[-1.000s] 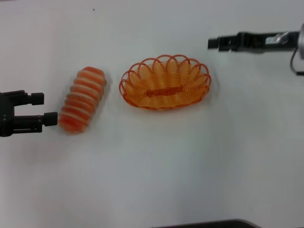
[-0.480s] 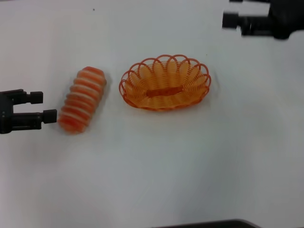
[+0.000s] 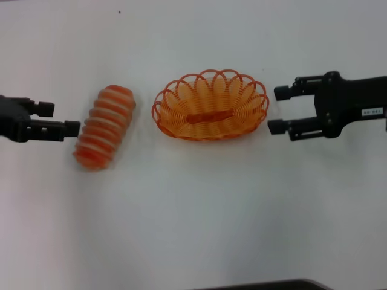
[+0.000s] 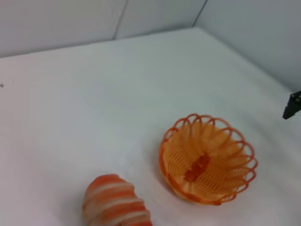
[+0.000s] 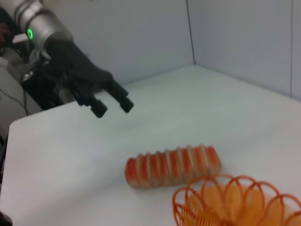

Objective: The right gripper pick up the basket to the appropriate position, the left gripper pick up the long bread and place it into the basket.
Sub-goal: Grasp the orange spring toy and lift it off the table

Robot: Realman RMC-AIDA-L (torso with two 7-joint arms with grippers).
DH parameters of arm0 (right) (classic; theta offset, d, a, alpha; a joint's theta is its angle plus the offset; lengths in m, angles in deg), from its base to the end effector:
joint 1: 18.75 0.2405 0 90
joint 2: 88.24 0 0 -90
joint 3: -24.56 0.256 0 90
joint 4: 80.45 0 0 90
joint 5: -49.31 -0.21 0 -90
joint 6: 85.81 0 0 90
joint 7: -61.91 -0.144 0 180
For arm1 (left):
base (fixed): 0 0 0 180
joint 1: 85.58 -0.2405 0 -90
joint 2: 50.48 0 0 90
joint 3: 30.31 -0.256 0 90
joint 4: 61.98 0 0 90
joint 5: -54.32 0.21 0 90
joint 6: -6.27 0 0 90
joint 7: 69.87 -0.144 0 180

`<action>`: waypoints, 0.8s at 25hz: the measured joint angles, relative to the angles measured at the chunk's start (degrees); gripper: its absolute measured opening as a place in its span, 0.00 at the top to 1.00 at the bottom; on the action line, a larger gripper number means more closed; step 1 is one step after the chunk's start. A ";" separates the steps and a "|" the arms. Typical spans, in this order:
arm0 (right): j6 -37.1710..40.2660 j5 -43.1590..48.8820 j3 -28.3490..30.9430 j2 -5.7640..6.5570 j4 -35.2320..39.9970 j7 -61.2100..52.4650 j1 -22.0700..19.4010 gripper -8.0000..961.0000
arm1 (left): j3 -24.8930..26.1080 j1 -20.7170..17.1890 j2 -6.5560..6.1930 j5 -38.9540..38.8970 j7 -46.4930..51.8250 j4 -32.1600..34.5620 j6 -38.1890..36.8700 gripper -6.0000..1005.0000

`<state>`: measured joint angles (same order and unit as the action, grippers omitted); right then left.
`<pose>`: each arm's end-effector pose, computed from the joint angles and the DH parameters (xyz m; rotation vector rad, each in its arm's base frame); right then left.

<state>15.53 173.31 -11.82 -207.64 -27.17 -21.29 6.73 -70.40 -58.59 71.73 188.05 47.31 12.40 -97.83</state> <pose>0.2752 0.3002 0.0390 -2.8316 0.5653 0.5087 -0.2428 0.3133 0.0666 -2.6961 -1.0432 -0.2157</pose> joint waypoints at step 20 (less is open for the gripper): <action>-4.49 2.48 -1.82 -0.06 -4.07 -0.07 0.21 0.19 | -23.68 0.90 1.94 5.69 16.18 -4.98 26.43 0.19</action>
<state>11.04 175.79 -13.64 -207.70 -31.23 -21.36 6.94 -94.08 -57.69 73.67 193.74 63.49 7.42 -71.39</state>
